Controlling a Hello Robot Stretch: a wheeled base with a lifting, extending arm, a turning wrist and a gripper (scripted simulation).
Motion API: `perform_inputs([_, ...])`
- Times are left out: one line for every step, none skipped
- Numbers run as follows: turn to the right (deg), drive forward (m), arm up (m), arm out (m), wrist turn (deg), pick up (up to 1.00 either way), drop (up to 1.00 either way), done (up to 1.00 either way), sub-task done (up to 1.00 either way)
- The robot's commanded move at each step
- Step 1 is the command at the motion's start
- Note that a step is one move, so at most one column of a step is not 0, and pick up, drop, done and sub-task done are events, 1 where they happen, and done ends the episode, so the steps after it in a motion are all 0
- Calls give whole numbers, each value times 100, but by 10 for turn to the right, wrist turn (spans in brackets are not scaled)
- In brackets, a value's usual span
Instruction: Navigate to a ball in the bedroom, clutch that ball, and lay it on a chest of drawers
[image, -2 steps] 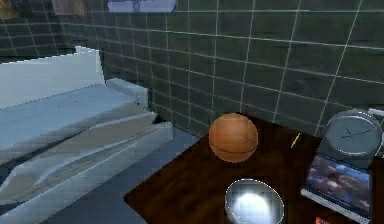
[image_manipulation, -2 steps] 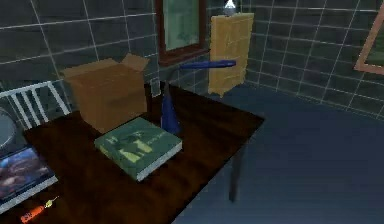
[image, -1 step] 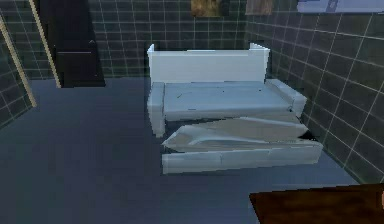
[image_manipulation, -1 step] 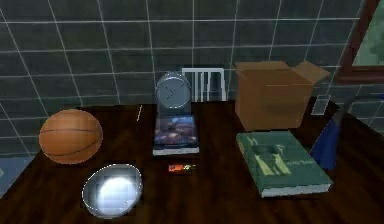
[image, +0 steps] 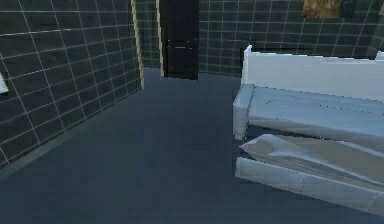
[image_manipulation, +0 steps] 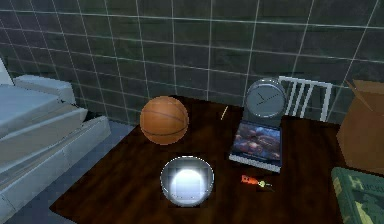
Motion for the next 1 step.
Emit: perform_inputs([0,0,50,0,0,0,0,0,0])
